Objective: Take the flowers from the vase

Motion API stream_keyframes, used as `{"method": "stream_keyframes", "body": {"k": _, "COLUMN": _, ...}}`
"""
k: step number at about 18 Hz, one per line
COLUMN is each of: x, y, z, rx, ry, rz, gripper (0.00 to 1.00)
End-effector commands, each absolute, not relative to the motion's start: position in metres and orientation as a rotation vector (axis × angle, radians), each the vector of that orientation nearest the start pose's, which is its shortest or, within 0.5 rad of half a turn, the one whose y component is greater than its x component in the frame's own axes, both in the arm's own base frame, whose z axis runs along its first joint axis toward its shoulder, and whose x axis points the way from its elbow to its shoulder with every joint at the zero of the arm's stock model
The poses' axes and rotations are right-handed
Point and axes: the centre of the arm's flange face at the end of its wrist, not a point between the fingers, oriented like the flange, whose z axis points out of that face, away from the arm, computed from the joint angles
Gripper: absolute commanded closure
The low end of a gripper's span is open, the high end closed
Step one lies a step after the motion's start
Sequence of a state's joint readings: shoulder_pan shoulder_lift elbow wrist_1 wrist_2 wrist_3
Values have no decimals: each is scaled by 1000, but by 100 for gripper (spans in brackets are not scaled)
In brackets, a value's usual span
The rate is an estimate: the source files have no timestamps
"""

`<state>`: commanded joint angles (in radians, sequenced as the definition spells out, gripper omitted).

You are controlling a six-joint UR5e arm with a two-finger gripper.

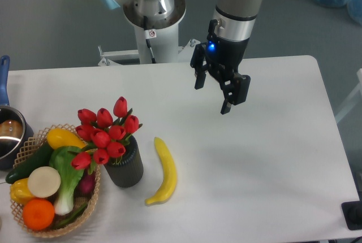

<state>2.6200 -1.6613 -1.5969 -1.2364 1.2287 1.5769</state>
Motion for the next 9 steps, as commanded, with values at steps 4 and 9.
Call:
{"method": "stream_keyframes", "body": {"k": 4, "x": -392, "y": 415, "z": 472, "rx": -2642, "ry": 760, "rz": 171, "gripper": 0}}
{"method": "stream_keyframes", "body": {"k": 9, "x": -386, "y": 415, "z": 460, "rx": -2640, "ry": 746, "rz": 130, "gripper": 0}}
